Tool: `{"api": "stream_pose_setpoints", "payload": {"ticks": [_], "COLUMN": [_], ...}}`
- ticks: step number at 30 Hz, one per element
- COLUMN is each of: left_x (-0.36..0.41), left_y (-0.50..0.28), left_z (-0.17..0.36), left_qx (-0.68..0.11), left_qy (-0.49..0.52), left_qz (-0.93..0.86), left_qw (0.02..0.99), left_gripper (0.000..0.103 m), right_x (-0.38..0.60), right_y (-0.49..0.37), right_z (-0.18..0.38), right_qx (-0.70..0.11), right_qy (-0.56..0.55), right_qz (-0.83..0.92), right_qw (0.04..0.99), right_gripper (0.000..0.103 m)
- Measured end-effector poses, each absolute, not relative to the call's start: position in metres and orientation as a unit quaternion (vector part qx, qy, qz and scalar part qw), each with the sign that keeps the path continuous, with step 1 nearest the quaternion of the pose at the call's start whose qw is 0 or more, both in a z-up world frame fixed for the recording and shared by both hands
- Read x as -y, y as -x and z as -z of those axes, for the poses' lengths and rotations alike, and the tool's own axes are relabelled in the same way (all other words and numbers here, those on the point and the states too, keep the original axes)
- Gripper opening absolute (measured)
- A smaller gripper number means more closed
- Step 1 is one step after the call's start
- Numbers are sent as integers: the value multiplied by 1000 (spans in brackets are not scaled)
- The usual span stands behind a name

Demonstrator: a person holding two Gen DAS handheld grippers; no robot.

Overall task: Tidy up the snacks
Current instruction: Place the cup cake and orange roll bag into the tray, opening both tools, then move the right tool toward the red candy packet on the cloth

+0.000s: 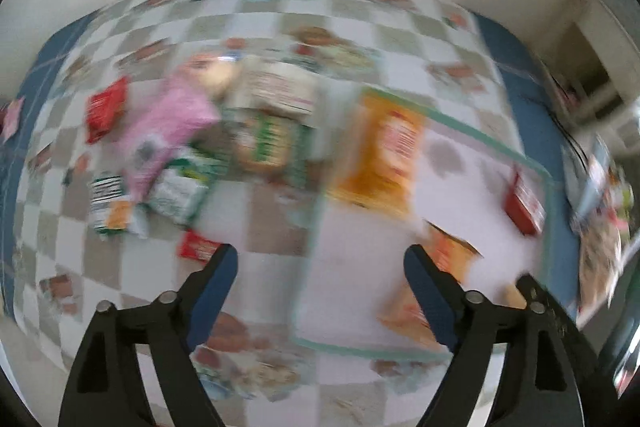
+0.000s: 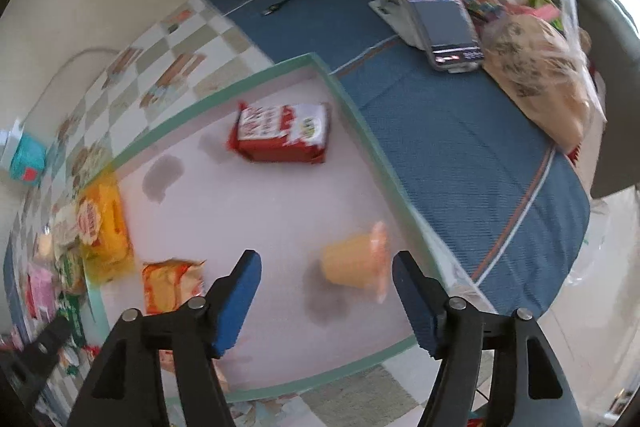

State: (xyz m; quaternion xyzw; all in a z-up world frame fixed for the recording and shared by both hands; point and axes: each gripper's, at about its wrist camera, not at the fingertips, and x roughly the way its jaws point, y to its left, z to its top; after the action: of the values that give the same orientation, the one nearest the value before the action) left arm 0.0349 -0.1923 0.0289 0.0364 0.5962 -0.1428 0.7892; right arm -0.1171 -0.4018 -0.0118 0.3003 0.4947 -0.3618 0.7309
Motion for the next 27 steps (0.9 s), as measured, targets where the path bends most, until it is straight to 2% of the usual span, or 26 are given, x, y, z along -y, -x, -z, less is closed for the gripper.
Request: {"api": "stream_pose_setpoints", "payload": {"ticks": [3,6,8,10,27], "left_x": [152,108,82,56,-65], "left_y": [-54,-68,-76,-83,-100], "left_z": [-32,-33,-33,-34,-40], "left_qx": [-591,-586,-584,-579,-548], "left_qy": [2,37,55,71,123], "left_qz": [99,44,13,-20,-91], "left_qw": [801,808,810,812,822], "left_gripper": [91,93,99,100,101], "right_x": [387,369,354,339,245], "right_y": [103,88,80,69,15], "right_z": [7,-2,-8,-14,-27], "right_qx": [-501,-495,-487,-481,-471], "right_qy": [-273,-259,-251,-244,-235], "right_qz": [349,320,300,280,163], "right_qw": [743,765,781,794,834], "right_gripper": [85,89,96,102,103]}}
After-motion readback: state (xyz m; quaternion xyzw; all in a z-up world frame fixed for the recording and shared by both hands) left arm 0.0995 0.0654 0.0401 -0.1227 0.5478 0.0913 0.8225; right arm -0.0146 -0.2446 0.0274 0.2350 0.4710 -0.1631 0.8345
